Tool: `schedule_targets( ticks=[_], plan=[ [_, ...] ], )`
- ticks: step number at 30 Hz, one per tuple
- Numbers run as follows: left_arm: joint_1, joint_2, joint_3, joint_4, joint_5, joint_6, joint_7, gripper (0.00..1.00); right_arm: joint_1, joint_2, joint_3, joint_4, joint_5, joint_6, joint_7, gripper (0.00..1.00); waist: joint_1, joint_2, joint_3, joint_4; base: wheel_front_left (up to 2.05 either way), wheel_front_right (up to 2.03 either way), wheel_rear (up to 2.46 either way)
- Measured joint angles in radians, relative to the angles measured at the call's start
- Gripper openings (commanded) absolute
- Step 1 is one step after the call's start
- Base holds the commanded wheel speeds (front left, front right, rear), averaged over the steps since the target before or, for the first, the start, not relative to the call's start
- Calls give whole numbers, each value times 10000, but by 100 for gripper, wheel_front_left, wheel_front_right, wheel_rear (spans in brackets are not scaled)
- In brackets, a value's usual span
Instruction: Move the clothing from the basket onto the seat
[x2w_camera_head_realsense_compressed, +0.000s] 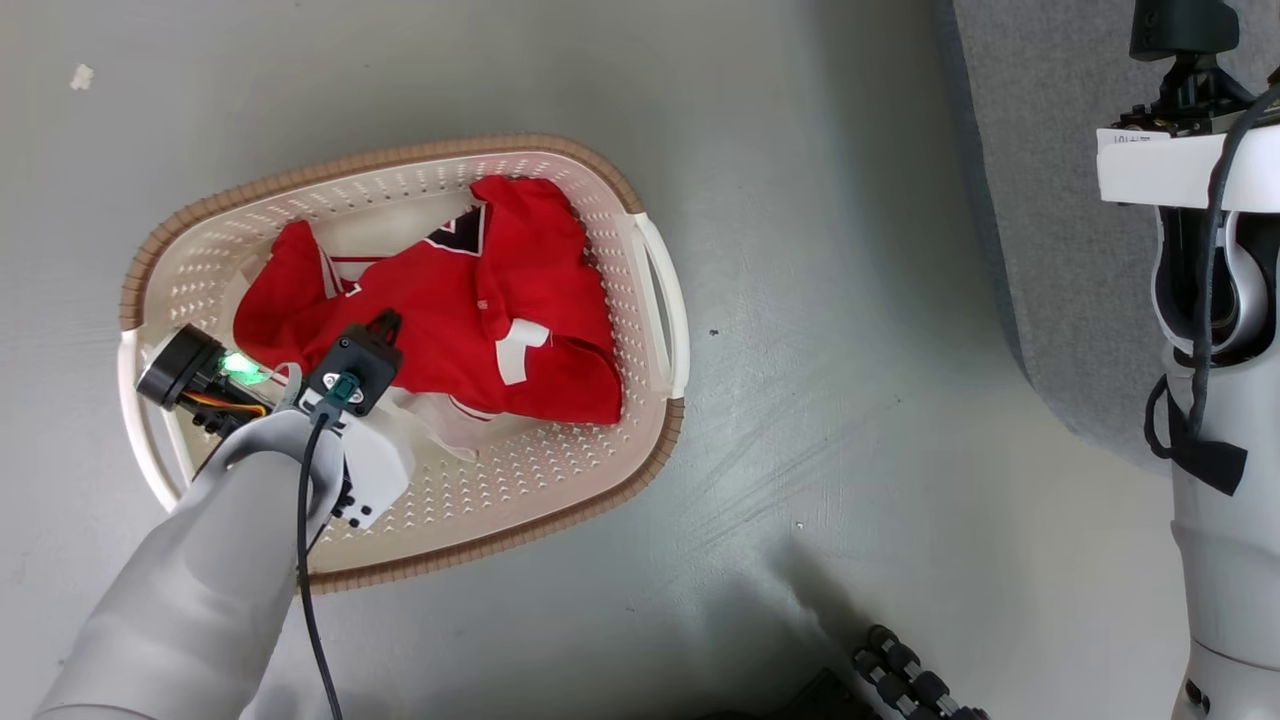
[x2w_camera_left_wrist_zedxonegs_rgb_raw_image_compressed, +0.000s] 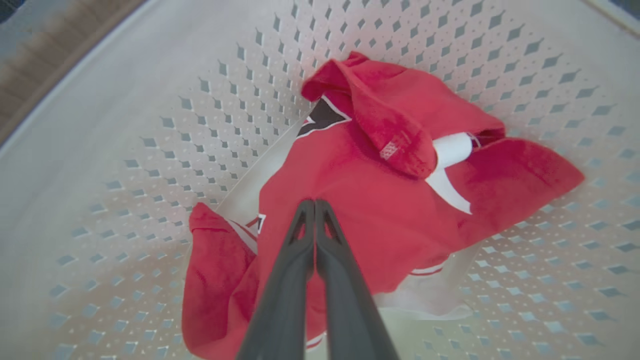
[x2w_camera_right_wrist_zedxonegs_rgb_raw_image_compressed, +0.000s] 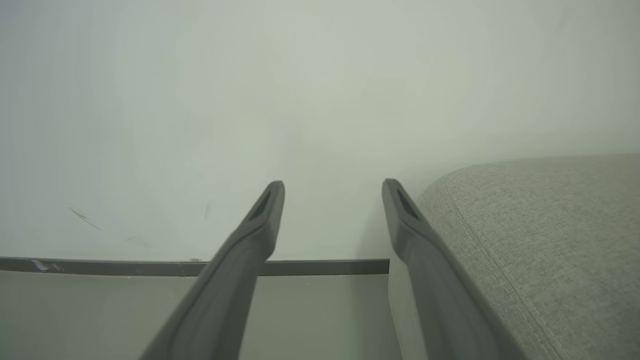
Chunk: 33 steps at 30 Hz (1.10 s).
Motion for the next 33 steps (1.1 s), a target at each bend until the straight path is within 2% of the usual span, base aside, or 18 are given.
schedule_targets(
  ticks=[7, 16, 23, 33],
  plan=[
    [380, 86, 238, -1298, -90, 368, -38, 0, 44, 0, -146, 17, -117, 0, 0, 100, 0, 0, -207, 220, 0, 0, 0],
    [989, 270, 453, -4100, -88, 786, -40, 0, 91, -4, -408, 31, -497, 0, 0, 100, 0, 0, -605, 525, 0, 0, 0],
    [1669, 564, 671, -5463, -94, 1024, -40, 0, 91, -10, -420, 96, -788, 0, 0, 100, 0, 0, -1021, 800, 0, 0, 0],
    [2847, 671, 704, -7139, -159, 1277, -40, 0, 108, -270, -499, 320, -974, 0, 0, 100, -1, 0, -1869, 1314, 0, 0, 0]
  ],
)
